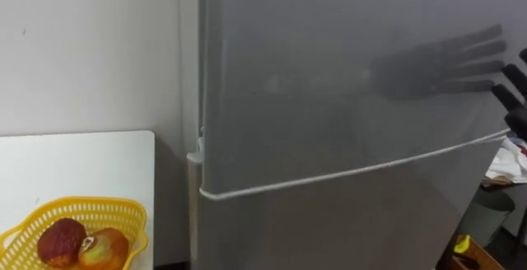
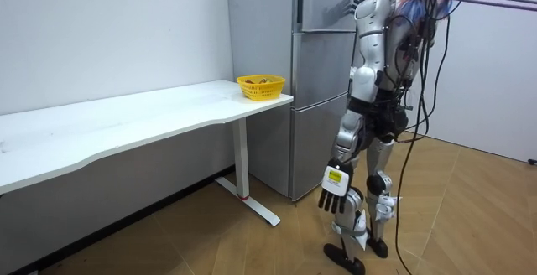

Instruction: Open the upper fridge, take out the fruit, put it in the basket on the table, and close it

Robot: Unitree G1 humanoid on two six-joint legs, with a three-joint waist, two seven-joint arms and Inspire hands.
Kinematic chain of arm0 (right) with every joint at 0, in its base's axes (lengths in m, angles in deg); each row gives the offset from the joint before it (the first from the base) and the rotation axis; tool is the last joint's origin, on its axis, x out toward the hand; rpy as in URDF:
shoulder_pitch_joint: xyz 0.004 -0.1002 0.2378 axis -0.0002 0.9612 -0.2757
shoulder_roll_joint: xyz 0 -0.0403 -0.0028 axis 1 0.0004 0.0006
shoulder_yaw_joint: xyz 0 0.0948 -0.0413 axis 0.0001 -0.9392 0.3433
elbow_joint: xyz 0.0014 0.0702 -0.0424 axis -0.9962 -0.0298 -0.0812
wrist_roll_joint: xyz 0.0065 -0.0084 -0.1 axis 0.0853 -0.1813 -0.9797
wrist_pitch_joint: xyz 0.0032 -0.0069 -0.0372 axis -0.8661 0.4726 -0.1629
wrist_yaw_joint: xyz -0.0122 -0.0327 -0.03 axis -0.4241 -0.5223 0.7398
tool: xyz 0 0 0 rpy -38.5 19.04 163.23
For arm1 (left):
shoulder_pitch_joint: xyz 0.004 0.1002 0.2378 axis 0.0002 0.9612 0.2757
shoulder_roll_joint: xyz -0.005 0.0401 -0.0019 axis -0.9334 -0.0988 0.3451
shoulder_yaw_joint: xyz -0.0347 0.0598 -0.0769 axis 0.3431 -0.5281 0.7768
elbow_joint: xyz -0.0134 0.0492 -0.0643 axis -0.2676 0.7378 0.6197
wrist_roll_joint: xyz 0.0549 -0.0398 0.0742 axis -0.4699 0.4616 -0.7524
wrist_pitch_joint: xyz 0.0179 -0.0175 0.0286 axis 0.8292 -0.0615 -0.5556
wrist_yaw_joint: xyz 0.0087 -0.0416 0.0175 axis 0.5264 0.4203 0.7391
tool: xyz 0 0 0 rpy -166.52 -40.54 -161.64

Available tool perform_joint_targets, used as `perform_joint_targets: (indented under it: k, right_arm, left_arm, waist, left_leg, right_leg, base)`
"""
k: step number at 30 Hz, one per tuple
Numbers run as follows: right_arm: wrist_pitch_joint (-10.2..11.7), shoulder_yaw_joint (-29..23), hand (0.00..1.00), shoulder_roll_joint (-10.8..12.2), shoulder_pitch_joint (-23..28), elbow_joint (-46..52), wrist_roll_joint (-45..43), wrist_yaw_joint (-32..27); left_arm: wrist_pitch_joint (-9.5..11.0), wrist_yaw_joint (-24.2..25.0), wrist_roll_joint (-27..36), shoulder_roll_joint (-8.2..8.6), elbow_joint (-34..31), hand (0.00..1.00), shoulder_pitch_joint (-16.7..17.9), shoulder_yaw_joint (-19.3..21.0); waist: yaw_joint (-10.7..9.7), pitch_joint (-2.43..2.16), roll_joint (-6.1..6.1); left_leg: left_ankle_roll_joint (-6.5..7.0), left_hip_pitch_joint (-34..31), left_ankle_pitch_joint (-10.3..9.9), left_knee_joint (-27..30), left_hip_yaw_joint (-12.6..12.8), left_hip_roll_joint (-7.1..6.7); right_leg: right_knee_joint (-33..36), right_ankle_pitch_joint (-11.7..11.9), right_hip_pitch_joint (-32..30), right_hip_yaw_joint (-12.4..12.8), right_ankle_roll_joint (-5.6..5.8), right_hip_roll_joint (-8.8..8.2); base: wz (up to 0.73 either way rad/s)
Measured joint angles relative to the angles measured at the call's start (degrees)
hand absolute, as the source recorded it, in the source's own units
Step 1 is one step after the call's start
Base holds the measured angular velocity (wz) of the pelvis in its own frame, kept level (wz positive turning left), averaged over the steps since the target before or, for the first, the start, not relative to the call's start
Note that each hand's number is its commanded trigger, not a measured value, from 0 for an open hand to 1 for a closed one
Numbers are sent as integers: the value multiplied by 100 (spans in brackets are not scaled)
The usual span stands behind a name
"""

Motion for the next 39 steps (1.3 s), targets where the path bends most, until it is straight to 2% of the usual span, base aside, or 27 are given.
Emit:
perform_joint_targets:
  k: [6, 17, 18, 23, 27, 30, 33, 37, 39]
  right_arm:
    - [-27, 5, 0, -1, -7, -5, 32, 56]
    - [-76, 5, 0, -1, -57, -271, 55, 139]
    - [-82, 5, 0, -1, -57, -271, 55, 138]
    - [-131, -8, 0, 0, -58, -250, 48, 0]
    - [-180, -193, 0, 0, -58, -251, 18, -524]
    - [-191, -346, 0, 0, -57, -338, 127, -1016]
    - [-214, -632, 0, 1, -55, -565, 224, -1583]
    - [-184, -1044, 0, 35, -49, -1241, 895, -2663]
    - [-128, -1191, 0, 88, -32, -1567, 1034, -3019]
  left_arm:
    - [-21, -6, -6, 2, 6, 0, -10, 0]
    - [-43, -61, 3, 0, 9, 0, -26, -1]
    - [-47, -77, 2, 0, 13, 0, -35, -1]
    - [-46, -174, 2, 11, 5, 0, -58, -33]
    - [-45, -305, -23, 16, -75, 0, -70, -31]
    - [-115, -438, -60, 16, -94, 0, -82, -22]
    - [-177, -532, -52, 58, -112, 0, -83, 60]
    - [-255, -812, 7, 124, -110, 0, -141, 148]
    - [-291, -910, 16, 151, -128, 0, -224, 189]
  waist:
    - [18, 33, 28]
    - [12, 29, -19]
    - [9, 44, 8]
    - [-39, 31, 60]
    - [-67, 1, 121]
    - [-89, 19, 176]
    - [-160, 41, 181]
    - [-197, 34, 208]
    - [-204, 33, 217]
  left_leg:
    - [-1, -16, 0, 2, -13, -4]
    - [-2, 4, 1, 17, -13, -5]
    - [-2, 3, 1, 17, -11, -5]
    - [0, 4, 0, 43, -9, -8]
    - [1, 1, -1, 37, -48, -18]
    - [1, 1, 0, 44, -59, -28]
    - [1, -4, 0, 52, -24, -24]
    - [1, -9, 0, 48, -3, -23]
    - [1, -37, 0, 49, 14, -17]
  right_leg:
    - [-21, -3, 12, -44, 0, -1]
    - [-78, -2, 28, -43, 2, 3]
    - [-82, 0, 31, -41, 4, 4]
    - [-84, 9, 76, -47, 13, 7]
    - [-80, 11, 92, -120, 18, -11]
    - [-102, 10, 135, -197, 21, -21]
    - [-181, -5, 125, -213, 35, -17]
    - [-188, -1, 132, -217, 35, -13]
    - [-188, 1, 127, -216, 35, -9]
  base:
    - [3]
    - [0]
    - [0]
    - [2]
    - [6]
    - [12]
    - [11]
    - [0]
    - [0]
